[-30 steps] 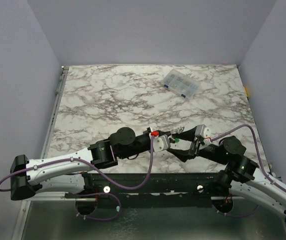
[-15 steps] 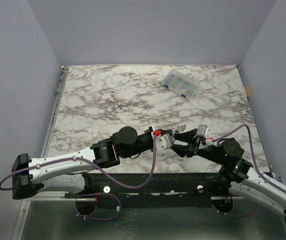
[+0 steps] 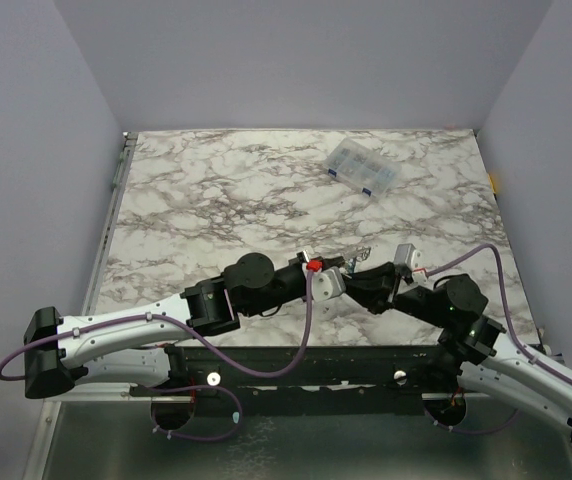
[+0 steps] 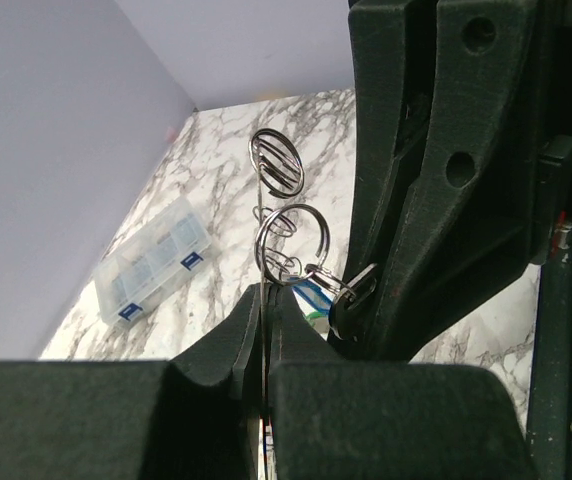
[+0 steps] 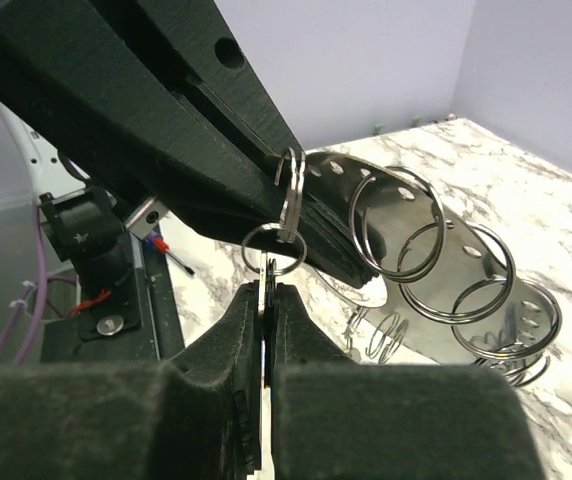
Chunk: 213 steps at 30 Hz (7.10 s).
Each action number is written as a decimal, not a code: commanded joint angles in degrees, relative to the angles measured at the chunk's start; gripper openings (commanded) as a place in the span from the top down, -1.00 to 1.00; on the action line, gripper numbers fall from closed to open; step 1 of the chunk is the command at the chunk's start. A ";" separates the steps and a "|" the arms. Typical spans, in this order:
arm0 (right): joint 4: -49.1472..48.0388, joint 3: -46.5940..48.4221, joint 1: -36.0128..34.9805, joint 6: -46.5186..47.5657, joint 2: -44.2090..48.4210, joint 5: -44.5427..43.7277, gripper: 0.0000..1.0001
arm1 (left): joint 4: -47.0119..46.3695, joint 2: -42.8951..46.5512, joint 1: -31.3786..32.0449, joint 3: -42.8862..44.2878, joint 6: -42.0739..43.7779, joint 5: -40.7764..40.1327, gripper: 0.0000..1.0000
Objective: Put the keys on the keyring
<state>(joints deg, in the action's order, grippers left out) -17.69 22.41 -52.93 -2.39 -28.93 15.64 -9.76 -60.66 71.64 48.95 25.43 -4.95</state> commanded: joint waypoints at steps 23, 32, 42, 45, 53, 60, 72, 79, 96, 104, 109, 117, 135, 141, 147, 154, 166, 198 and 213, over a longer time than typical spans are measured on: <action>46.30 37.69 -0.07 -6.33 -13.41 5.51 0.99 | -5.45 0.42 -0.16 -4.83 4.44 -6.07 1.00; 50.55 42.76 -0.12 -3.70 -17.80 2.99 0.99 | -0.61 2.60 -0.09 -6.28 7.05 -2.02 0.14; 53.44 47.06 -0.07 -3.76 -23.25 -4.89 0.99 | 14.49 8.10 -0.09 -5.33 11.40 4.13 -0.60; 53.38 47.52 -0.09 -4.14 -24.35 -7.27 0.99 | 17.52 11.14 -0.10 -4.55 10.26 0.68 -0.78; 51.08 48.57 -0.06 -3.89 -27.73 -13.35 0.99 | 13.73 15.98 -4.76 -5.96 11.53 -13.02 -0.78; 45.71 50.50 -0.06 -0.28 -33.79 -19.09 0.99 | 5.80 6.46 -21.76 -5.06 7.06 -22.75 -0.69; 38.95 59.10 0.18 5.01 -53.33 -21.15 0.99 | -2.40 3.34 -42.12 -5.92 -9.19 -32.00 -0.50; 37.64 74.48 4.01 8.17 -70.68 -20.64 0.99 | -4.03 5.08 -45.27 -7.30 -7.05 -37.32 -0.49; 36.48 104.60 13.11 2.87 -98.70 -24.17 0.99 | -5.90 5.95 -47.64 -8.96 -6.65 -36.77 -0.48; 31.02 63.84 13.13 -6.64 -84.58 -13.78 0.99 | -5.75 5.82 -48.93 -8.60 -7.50 -35.72 -0.48; 35.98 55.69 13.11 -7.66 -78.01 -14.67 0.99 | -5.50 6.13 -49.05 -8.43 -7.77 -35.22 -0.48; 39.66 42.66 13.19 -10.15 -65.91 -9.68 0.98 | -5.48 6.02 -49.07 -8.64 -7.94 -34.66 -0.48; 48.55 37.44 13.13 -13.02 -48.66 -4.38 -0.22 | -5.49 5.35 -49.14 -8.73 -8.55 -33.48 -0.48; 33.82 29.47 13.12 -12.47 -43.43 -21.96 -0.27 | -5.33 4.68 -49.11 -8.71 -9.87 -29.66 -0.48; 31.40 30.83 13.29 -13.21 -52.71 -31.06 -0.24 | -5.27 4.39 -49.05 -8.81 -11.02 -26.85 -0.48; 31.78 32.39 13.40 -13.32 -64.04 -25.23 -0.30 | -4.68 3.30 -48.97 -8.31 -11.57 -25.16 -0.47; 26.76 33.30 15.73 -10.60 -66.60 -5.40 -0.36 | -4.31 2.44 -49.05 -8.15 -11.72 -24.57 -0.47; 19.39 26.55 15.84 -16.33 -14.43 -20.12 -1.00 | -4.37 1.94 -41.80 -9.68 -10.00 -23.71 -0.98; 20.72 21.83 15.84 -15.76 -9.37 -21.34 -1.00 | -5.02 1.59 -39.88 -10.26 -8.11 -24.48 -0.97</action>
<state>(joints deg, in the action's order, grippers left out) 2.76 44.51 -37.39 -17.17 -38.20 -5.78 -14.04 -59.55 30.94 39.40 16.36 -28.10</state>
